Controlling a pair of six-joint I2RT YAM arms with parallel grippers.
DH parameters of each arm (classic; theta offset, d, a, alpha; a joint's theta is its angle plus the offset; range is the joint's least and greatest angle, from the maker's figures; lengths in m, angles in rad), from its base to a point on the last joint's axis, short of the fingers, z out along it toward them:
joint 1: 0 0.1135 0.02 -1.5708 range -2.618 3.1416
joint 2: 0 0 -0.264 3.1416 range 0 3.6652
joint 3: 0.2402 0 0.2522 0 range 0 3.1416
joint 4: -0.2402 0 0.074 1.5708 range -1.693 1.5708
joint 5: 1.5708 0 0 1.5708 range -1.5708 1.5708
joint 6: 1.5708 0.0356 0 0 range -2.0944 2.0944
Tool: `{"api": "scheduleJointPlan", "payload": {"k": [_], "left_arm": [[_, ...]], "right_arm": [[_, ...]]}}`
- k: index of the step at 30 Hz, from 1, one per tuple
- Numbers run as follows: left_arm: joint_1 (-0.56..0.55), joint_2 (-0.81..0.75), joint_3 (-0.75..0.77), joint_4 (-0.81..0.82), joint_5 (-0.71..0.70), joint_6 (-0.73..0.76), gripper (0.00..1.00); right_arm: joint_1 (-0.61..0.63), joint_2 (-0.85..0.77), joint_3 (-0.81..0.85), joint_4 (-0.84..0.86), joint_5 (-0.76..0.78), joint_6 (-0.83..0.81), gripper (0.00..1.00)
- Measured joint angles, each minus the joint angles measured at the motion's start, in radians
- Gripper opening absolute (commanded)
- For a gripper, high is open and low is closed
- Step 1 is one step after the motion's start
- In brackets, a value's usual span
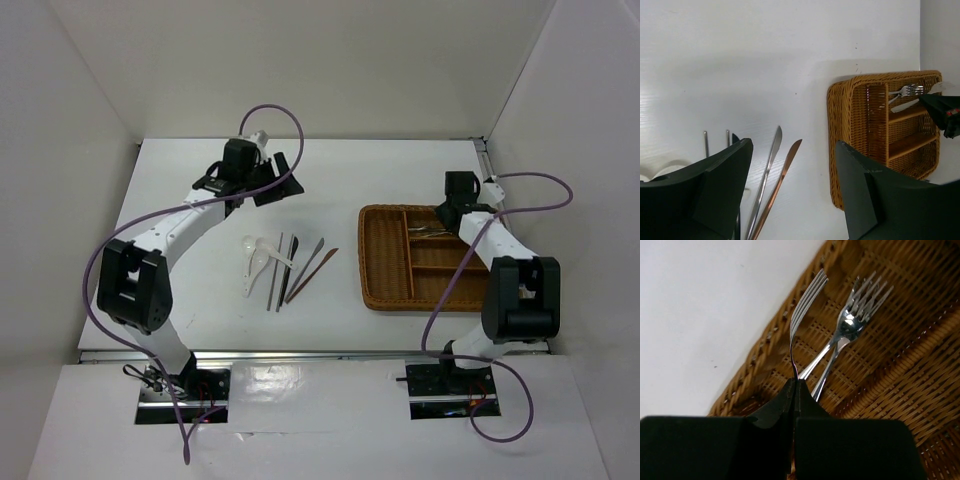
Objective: Sort the eating utensils into containers
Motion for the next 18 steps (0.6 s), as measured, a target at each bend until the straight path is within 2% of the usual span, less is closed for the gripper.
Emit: {"api": "scheduleJointPlan", "payload": {"k": [3, 5, 9, 12, 18], "left_arm": [[0.000, -0.027, -0.018, -0.013, -0.008, 0.027, 0.79], [0.000, -0.048, -0.028, -0.020, -0.011, 0.049, 0.79], [0.000, -0.101, -0.056, -0.024, -0.015, 0.100, 0.79], [0.000, -0.138, -0.084, -0.033, -0.019, 0.127, 0.78], [0.000, -0.172, -0.141, -0.067, -0.044, 0.161, 0.78]], "right_arm": [[0.000, 0.048, 0.000, -0.014, -0.001, 0.046, 0.03], [0.000, 0.057, -0.003, -0.022, -0.001, 0.076, 0.15], [0.000, 0.057, -0.006, -0.019, -0.002, 0.104, 0.30], [0.000, 0.053, -0.006, -0.020, -0.002, 0.116, 0.46], [0.000, 0.010, -0.006, -0.043, -0.017, 0.115, 0.48]]}}
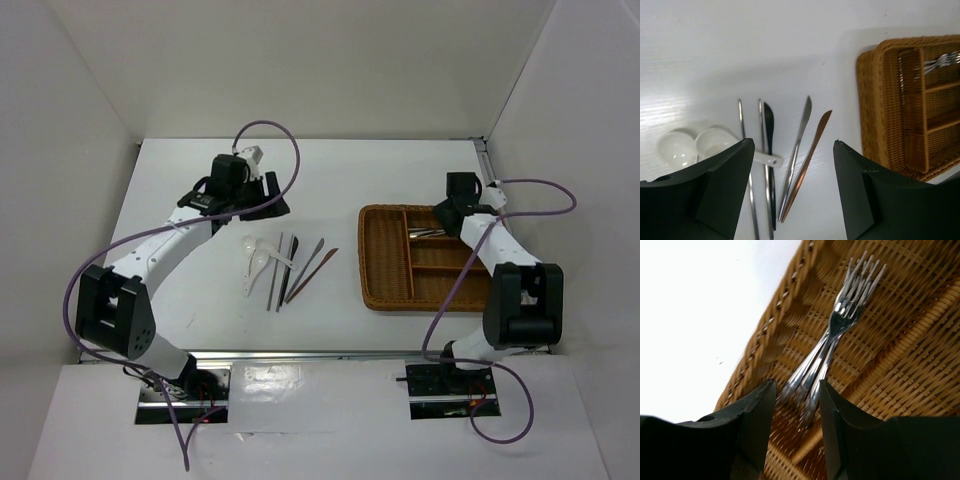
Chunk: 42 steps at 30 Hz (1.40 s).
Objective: Sort the eating utensils into containers
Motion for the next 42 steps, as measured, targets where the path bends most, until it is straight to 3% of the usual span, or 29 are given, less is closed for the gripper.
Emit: {"api": "scheduleJointPlan", "payload": {"k": [10, 18, 31, 42], "left_arm": [[-0.074, -0.111, -0.208, -0.068, -0.076, 0.044, 0.74], [-0.206, -0.171, -0.329, -0.064, -0.087, 0.047, 0.70], [-0.338, -0.052, -0.330, -0.042, -0.141, 0.100, 0.61], [-0.381, 0.113, -0.214, -0.030, -0.150, 0.161, 0.56]], "right_arm": [[0.000, -0.322, -0.056, 0.091, -0.171, -0.198, 0.55], [0.000, -0.356, -0.097, 0.098, -0.235, -0.256, 0.55], [0.000, -0.360, -0.132, 0.065, -0.259, -0.254, 0.56], [0.000, -0.437, -0.176, 0.013, -0.221, -0.251, 0.63]]}}
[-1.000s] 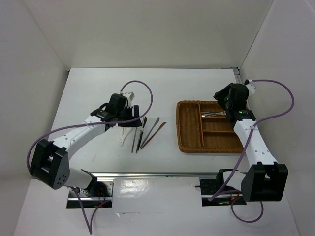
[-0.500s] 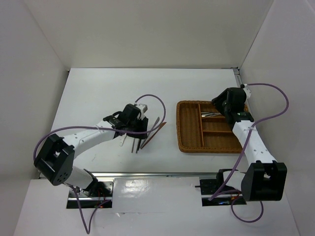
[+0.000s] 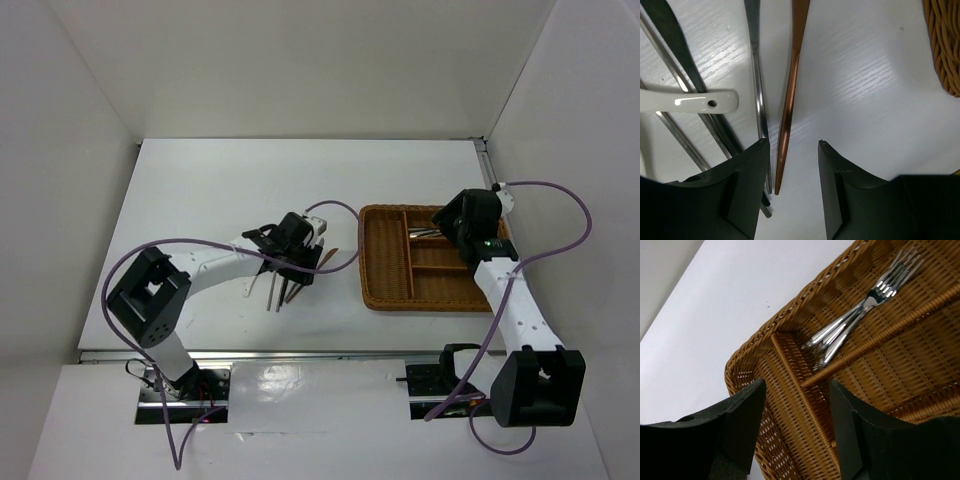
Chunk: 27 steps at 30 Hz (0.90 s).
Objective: Sort the eating utensils into containers
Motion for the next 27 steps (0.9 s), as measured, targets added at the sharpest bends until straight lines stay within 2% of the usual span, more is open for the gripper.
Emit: {"api": "scheduleJointPlan", "payload": {"k": [12, 20, 27], "left_arm": [[-0.018, 0.112, 0.051, 0.000, 0.003, 0.020, 0.53], [-0.018, 0.156, 0.080, -0.001, -0.001, 0.018, 0.45], [-0.035, 0.179, 0.109, -0.028, -0.043, 0.011, 0.33]], "right_arm": [[0.000, -0.025, -0.008, -0.029, 0.070, -0.003, 0.67], [0.000, -0.037, -0.010, -0.039, 0.096, -0.005, 0.69], [0.000, -0.044, -0.010, -0.044, 0.112, -0.008, 0.69]]}}
